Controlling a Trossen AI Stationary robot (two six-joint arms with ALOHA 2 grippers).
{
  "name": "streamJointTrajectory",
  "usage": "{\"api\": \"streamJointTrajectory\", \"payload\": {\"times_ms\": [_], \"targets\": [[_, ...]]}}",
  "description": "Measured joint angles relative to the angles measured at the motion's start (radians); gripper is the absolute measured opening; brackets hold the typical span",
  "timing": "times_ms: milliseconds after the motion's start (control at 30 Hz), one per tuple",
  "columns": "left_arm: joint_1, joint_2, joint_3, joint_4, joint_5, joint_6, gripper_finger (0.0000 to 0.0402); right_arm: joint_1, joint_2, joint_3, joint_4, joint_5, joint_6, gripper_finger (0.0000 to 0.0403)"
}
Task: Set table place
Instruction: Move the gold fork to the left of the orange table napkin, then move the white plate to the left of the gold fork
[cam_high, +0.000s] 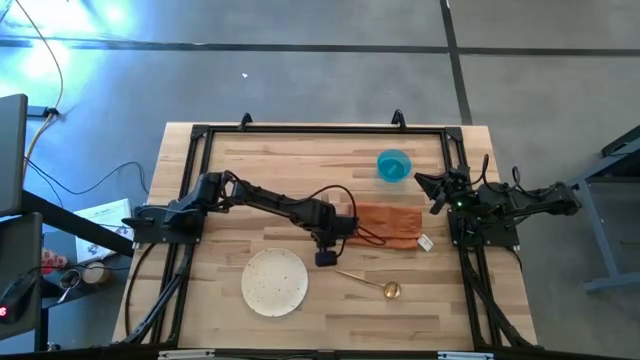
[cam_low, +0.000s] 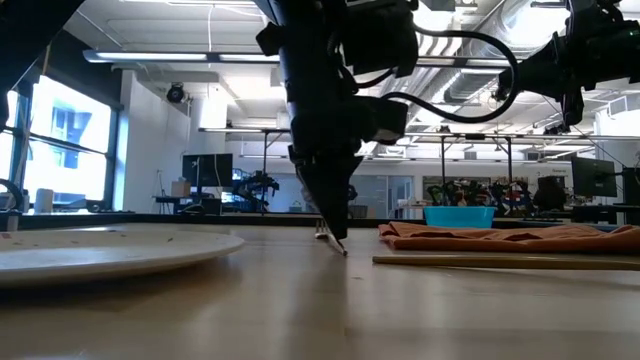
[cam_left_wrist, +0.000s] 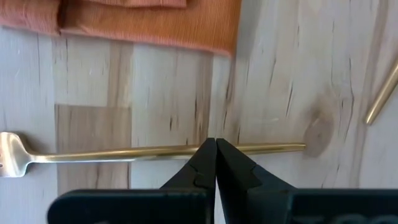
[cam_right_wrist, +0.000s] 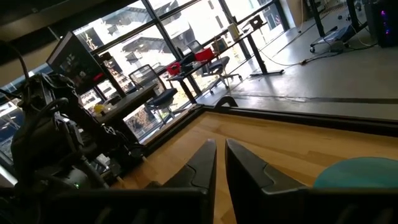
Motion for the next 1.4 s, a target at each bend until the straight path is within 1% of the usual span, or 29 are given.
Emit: {"api": "streamJointTrajectory", "payload": {"times_ms": [200,300,333,433,500,600,700,833,900,1267,1333,1400], "targets": [[0.0,-0.02,-0.002,-0.019,0.0,0.002,0.0,0.0,0.0,0.0,0.0,-0.012,0.0,0.0026],[0.0,-0.047,-0.002,-0.061,-0.006,0.004,0.0,0.0,0.0,0.0,0.0,-0.012,0.0,0.0026],[0.0,-0.057,-0.002,-0.077,-0.028,0.002,0.0,0.0,0.0,0.0,0.0,-0.013,0.001,0.0026],[0.013,-0.085,-0.002,-0.135,-0.153,-0.024,0.0,0.0,0.0,0.0,0.0,-0.017,0.004,0.0026],[0.05,-0.094,-0.002,-0.162,-0.173,-0.049,0.0,0.0,0.0,0.0,0.001,-0.018,0.004,0.0026],[0.131,-0.092,-0.006,-0.156,-0.156,-0.088,0.0,0.0,0.0,0.0,0.0,-0.019,0.003,0.0026],[0.193,-0.092,-0.021,-0.117,-0.155,-0.123,0.0,0.0,0.0,0.0,0.0,-0.027,0.0,0.0026],[0.242,-0.092,-0.021,-0.177,-0.112,-0.157,0.0,0.0,0.0,0.0,0.0,-0.037,0.001,0.0026],[0.253,-0.092,-0.022,-0.202,-0.105,-0.158,0.0,0.0,0.0,0.0,-0.001,-0.038,0.0,0.0026],[0.249,-0.092,-0.022,-0.176,-0.087,-0.183,0.0,0.0,0.0,0.0,0.0,-0.038,-0.015,0.0026],[0.239,-0.112,-0.023,-0.206,-0.06,-0.17,0.0,0.0,0.0,0.0,0.0,-0.038,-0.012,0.0026],[0.206,-0.155,-0.022,-0.247,-0.049,-0.152,0.0,0.0,0.0,0.0,0.0,-0.038,-0.008,0.0026]]}}
